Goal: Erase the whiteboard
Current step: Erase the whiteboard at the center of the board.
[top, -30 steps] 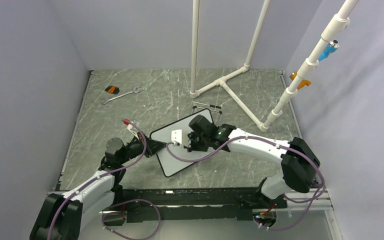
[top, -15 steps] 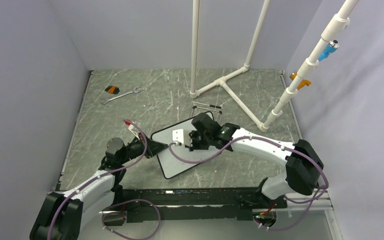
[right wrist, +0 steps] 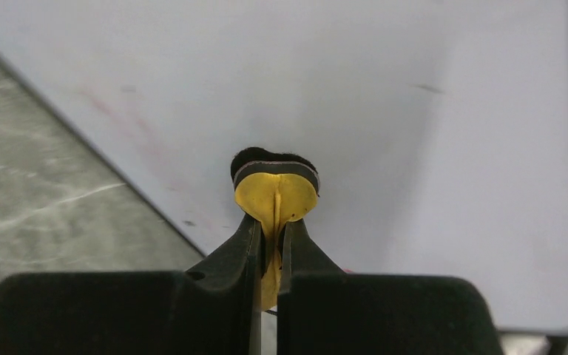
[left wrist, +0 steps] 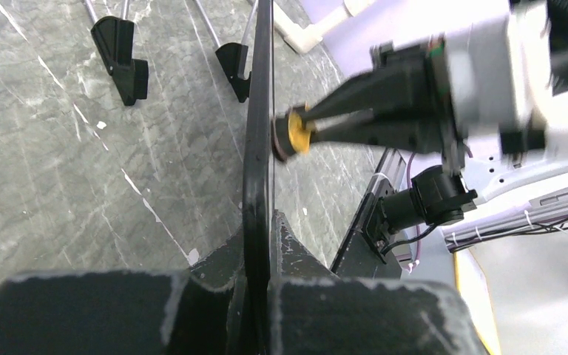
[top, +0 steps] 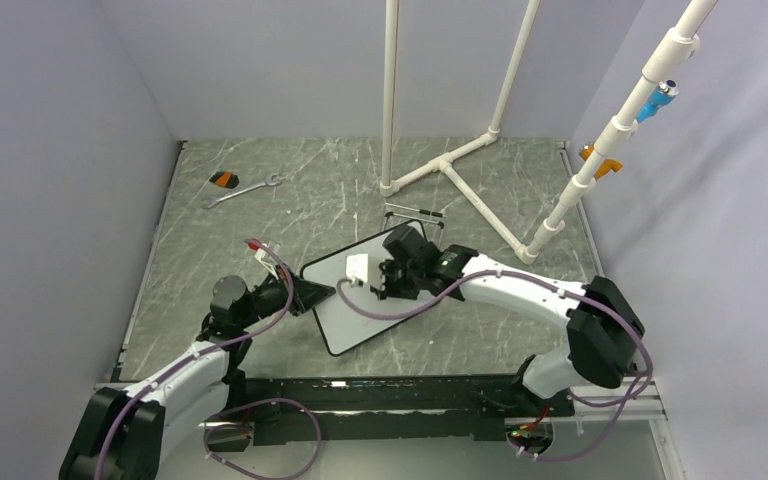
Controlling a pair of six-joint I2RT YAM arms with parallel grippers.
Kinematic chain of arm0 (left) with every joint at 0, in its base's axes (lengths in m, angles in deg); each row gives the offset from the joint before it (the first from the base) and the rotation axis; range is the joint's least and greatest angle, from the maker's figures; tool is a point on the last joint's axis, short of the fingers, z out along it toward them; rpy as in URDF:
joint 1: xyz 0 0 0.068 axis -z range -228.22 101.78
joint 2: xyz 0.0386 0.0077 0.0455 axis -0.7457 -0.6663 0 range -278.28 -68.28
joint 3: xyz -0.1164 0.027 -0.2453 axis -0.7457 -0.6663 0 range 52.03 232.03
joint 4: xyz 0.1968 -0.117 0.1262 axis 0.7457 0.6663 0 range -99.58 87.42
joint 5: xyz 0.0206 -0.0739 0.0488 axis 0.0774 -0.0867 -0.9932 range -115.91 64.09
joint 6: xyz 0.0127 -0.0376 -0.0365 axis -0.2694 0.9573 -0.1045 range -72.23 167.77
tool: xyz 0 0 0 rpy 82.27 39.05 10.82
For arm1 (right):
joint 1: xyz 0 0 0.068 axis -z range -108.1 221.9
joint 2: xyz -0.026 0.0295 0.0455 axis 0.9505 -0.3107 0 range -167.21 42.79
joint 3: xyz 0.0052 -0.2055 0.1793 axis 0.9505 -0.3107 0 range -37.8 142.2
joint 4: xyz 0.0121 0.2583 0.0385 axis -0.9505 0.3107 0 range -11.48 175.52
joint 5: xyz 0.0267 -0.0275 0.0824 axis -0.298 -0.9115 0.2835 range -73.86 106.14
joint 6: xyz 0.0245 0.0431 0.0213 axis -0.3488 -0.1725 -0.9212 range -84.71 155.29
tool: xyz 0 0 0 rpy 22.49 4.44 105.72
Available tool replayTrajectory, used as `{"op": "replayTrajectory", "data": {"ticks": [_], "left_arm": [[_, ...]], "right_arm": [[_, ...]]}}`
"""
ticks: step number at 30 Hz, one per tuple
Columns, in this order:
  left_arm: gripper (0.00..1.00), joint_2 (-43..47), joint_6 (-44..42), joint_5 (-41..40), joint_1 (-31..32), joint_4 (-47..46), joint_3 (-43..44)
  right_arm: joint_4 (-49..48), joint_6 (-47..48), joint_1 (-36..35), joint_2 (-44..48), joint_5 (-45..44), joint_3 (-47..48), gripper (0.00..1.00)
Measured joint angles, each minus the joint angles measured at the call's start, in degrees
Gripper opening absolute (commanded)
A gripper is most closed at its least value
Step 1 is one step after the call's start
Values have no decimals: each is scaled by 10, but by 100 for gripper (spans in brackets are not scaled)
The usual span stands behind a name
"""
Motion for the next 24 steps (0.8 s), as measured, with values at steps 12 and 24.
{"op": "replayTrajectory", "data": {"ticks": [12, 24], "left_arm": [[0, -8, 4, 6, 0, -6, 0], [0, 9, -5, 10, 2, 12, 0]], "right_arm": [[-24, 16, 36, 26, 1, -1, 0], [47, 48, -29, -21, 42, -1, 0]]}}
